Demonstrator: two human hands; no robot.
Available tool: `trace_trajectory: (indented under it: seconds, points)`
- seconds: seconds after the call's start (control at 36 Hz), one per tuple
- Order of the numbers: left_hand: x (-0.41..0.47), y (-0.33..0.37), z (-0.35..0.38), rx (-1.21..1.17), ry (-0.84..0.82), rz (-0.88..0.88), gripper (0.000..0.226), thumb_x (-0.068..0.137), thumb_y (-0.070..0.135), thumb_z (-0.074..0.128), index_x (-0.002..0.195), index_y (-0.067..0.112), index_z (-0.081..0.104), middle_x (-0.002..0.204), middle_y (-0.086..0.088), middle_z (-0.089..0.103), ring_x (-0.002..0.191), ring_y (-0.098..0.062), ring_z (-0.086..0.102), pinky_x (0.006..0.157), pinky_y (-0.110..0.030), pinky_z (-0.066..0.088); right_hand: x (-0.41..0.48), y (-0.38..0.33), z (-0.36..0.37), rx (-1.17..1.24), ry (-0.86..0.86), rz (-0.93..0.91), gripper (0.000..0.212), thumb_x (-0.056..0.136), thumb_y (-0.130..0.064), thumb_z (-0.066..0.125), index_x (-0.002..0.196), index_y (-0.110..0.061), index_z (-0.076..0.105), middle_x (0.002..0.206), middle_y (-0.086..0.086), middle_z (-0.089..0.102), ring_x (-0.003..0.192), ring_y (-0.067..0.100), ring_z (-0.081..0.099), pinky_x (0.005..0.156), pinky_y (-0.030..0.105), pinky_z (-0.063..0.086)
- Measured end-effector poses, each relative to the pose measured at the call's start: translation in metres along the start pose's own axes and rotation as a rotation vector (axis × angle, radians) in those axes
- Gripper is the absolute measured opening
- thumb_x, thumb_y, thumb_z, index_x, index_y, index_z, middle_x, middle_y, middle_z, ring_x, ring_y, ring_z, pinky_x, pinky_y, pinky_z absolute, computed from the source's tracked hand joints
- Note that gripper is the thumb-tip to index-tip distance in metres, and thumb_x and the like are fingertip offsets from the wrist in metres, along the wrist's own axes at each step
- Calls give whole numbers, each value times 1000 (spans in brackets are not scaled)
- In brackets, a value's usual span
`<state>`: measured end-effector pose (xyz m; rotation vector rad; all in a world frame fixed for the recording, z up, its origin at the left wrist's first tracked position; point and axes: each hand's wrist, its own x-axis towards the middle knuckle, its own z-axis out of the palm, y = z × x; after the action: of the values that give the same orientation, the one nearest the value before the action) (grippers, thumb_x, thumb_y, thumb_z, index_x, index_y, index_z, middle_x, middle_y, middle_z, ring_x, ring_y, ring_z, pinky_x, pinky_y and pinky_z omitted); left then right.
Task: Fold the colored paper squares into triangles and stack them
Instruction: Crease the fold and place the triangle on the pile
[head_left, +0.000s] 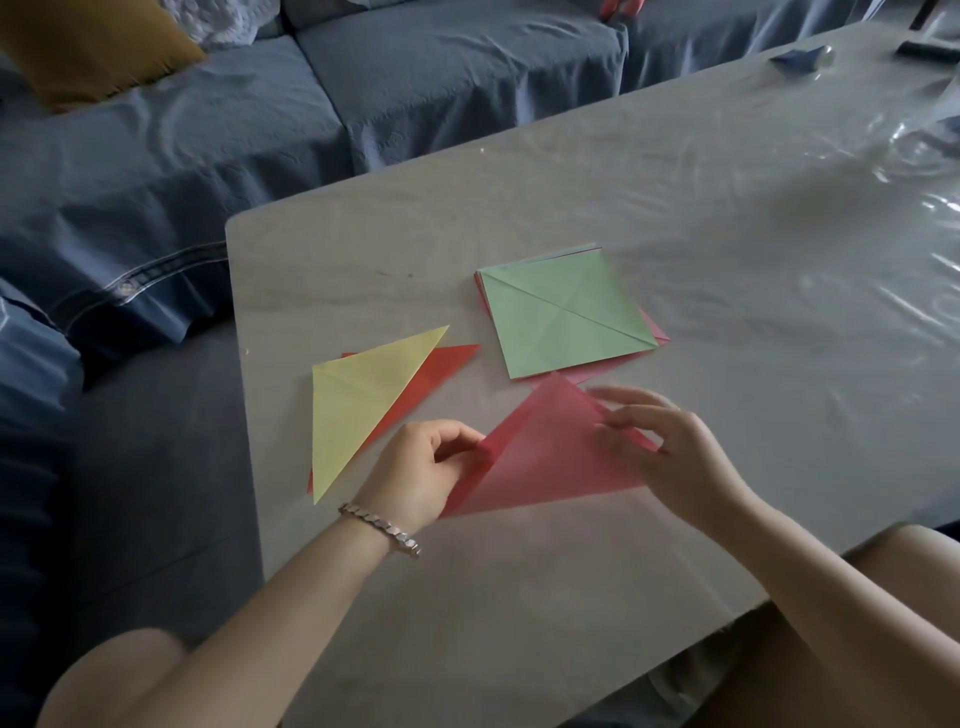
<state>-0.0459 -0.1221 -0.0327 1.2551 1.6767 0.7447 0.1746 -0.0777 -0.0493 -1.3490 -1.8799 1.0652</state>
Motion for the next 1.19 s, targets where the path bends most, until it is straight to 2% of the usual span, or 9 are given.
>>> trace_trajectory:
  seconds: [0.06, 0.14, 0.25, 0.33, 0.47, 0.58, 0.78, 0.94, 1.19]
  points:
    - [-3, 4, 0, 18, -7, -13, 16, 85, 9, 62, 77, 20, 70, 74, -2, 70, 62, -10, 57, 58, -17, 44, 1, -3, 2, 83, 20, 71, 8, 83, -20, 66, 77, -23, 70, 79, -12, 66, 65, -5, 55, 69, 16, 44]
    - [-7, 8, 1, 64, 14, 1, 15, 88, 12, 58, 83, 18, 70, 81, 2, 72, 69, -8, 61, 63, -16, 46, -2, -6, 7, 167, 97, 141, 19, 80, -18, 70, 63, -25, 67, 60, -8, 62, 54, 1, 49, 57, 15, 41]
    - [-11, 16, 7, 94, 132, 113, 17, 88, 29, 56, 96, 19, 67, 88, 8, 69, 86, -6, 64, 76, -17, 46, -7, -14, 10, 232, 139, 178, 14, 80, -18, 70, 66, -16, 70, 63, 1, 65, 56, 6, 51, 55, 19, 42]
    - [-13, 23, 13, 129, 161, 186, 33, 79, 30, 68, 111, 24, 62, 96, 11, 65, 94, 0, 59, 84, -14, 44, -10, -18, 13, 249, 169, 151, 17, 79, -16, 70, 64, -23, 69, 55, -12, 64, 54, 2, 52, 54, 16, 42]
    - [-15, 29, 20, 187, 300, 282, 33, 76, 13, 72, 106, 25, 66, 80, 22, 57, 76, 10, 55, 70, 2, 37, -14, -23, 17, 212, 222, 101, 19, 77, -16, 72, 65, -29, 67, 62, -17, 66, 57, 1, 56, 58, 15, 44]
    - [-16, 29, 22, 169, 317, 307, 25, 77, 9, 71, 99, 21, 69, 72, 27, 56, 69, 15, 52, 64, 2, 35, -16, -28, 16, 270, 259, 71, 22, 74, -7, 73, 71, -28, 67, 77, -24, 68, 70, -1, 64, 67, 9, 48]
    - [-21, 30, 22, 104, 331, 328, 35, 74, 7, 73, 102, 28, 68, 74, 26, 56, 74, 19, 53, 71, 4, 36, -16, -38, 14, 386, 272, 107, 23, 76, -5, 72, 80, -26, 66, 71, -4, 70, 62, 2, 62, 59, 12, 48]
    - [-22, 29, 22, 114, 329, 337, 35, 75, 8, 73, 104, 26, 68, 85, 24, 60, 77, 15, 56, 73, 2, 38, -17, -43, 13, 378, 256, 97, 23, 77, -7, 70, 75, -30, 69, 72, -13, 71, 61, 0, 63, 59, 14, 50]
    - [-24, 31, 22, 142, 308, 362, 31, 75, 8, 73, 103, 19, 70, 74, 26, 55, 66, 19, 51, 67, 3, 36, -19, -42, 13, 408, 246, 102, 24, 76, -7, 71, 74, -31, 70, 68, -16, 70, 61, -1, 63, 60, 12, 50]
